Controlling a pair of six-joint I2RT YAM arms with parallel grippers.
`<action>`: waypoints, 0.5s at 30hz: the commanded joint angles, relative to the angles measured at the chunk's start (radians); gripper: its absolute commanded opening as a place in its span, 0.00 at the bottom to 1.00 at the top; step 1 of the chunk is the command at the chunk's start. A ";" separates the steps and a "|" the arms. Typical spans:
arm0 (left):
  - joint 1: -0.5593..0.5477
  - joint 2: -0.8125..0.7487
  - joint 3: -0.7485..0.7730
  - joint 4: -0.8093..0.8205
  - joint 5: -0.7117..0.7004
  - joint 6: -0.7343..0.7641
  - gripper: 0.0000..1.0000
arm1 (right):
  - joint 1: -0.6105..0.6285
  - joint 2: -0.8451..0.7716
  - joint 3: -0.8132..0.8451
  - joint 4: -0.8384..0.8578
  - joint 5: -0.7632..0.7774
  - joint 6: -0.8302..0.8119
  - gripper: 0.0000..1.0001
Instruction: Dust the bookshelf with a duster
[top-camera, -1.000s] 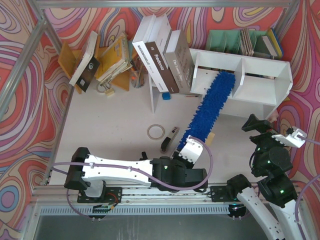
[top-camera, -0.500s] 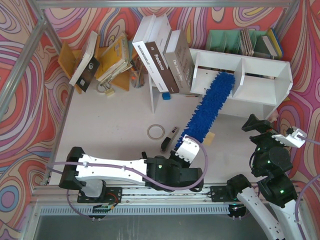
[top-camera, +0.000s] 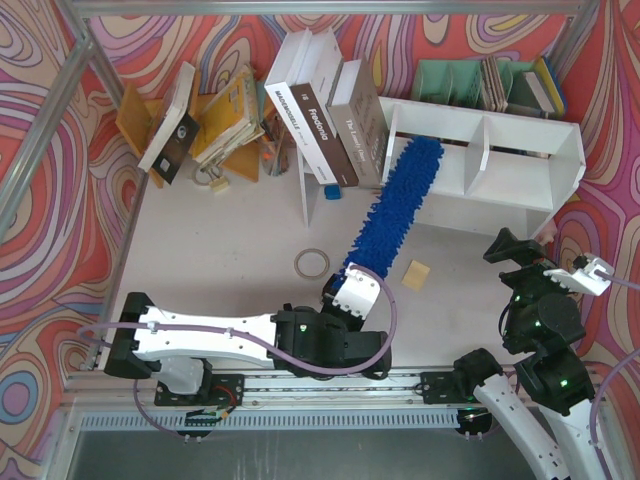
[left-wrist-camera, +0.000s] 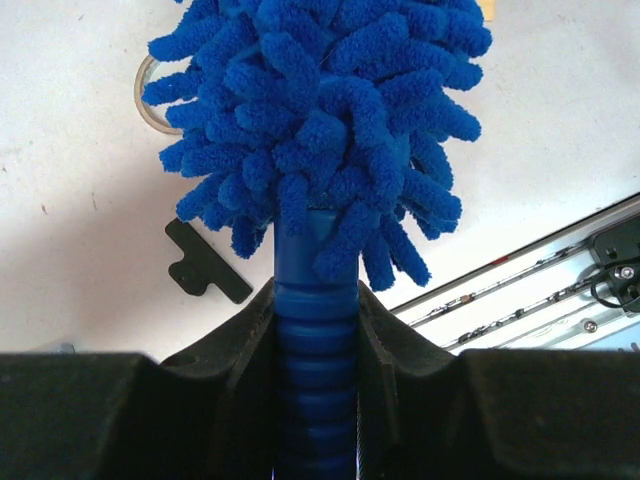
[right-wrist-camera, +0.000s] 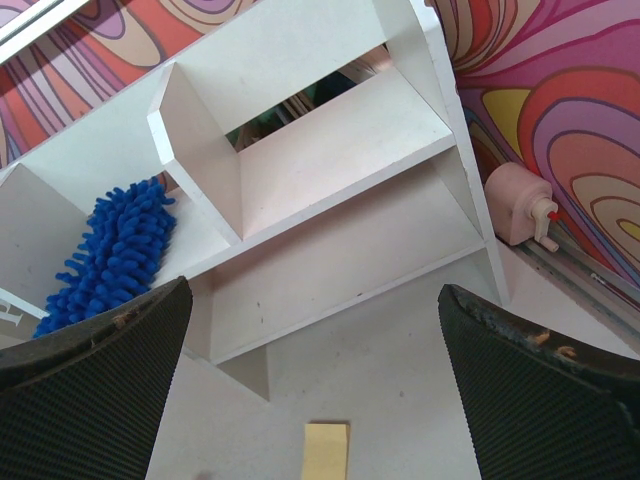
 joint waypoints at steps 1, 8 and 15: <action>0.008 0.044 0.049 0.064 -0.031 0.093 0.00 | -0.001 -0.001 0.025 -0.009 0.007 0.006 0.99; 0.006 0.109 0.123 0.163 0.027 0.198 0.00 | -0.001 0.002 0.024 -0.006 0.007 0.006 0.99; 0.006 0.108 0.159 0.198 -0.030 0.234 0.00 | 0.000 -0.006 0.023 -0.006 0.009 0.007 0.99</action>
